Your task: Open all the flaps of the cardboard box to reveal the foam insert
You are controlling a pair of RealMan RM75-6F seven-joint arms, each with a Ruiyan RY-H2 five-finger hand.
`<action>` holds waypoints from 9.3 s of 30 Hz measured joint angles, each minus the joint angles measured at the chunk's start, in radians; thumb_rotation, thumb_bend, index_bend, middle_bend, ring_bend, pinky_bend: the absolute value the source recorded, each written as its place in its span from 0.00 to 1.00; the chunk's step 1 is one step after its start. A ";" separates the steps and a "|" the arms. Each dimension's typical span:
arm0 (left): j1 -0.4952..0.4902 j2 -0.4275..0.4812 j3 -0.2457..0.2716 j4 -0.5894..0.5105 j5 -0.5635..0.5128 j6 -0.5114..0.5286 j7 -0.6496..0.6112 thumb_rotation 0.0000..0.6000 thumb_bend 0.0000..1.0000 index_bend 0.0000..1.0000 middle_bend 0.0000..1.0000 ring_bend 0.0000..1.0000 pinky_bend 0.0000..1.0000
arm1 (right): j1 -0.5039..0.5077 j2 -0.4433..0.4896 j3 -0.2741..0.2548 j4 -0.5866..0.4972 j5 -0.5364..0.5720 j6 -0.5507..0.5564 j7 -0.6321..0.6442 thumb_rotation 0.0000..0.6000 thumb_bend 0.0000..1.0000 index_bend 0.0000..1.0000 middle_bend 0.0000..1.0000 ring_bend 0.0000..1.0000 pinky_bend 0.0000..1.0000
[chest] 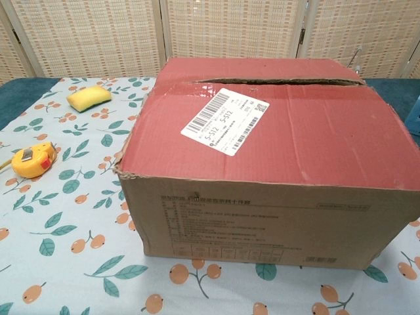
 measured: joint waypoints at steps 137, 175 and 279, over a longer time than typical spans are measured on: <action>-0.077 -0.004 -0.036 0.069 -0.167 -0.181 -0.066 1.00 0.37 0.09 0.15 0.14 0.08 | 0.396 0.051 0.159 0.082 -0.068 -0.455 1.750 0.91 0.39 0.25 0.21 0.37 0.28; -0.080 -0.009 -0.033 0.068 -0.162 -0.174 -0.049 1.00 0.37 0.09 0.15 0.14 0.08 | 0.409 0.072 -0.004 0.004 -0.128 -0.262 1.869 0.92 0.39 0.25 0.20 0.35 0.28; -0.088 -0.012 -0.017 0.057 -0.136 -0.170 -0.037 1.00 0.37 0.09 0.15 0.14 0.08 | 0.246 0.427 -0.055 -0.498 -0.461 0.059 0.402 0.49 0.41 0.45 0.04 0.10 0.00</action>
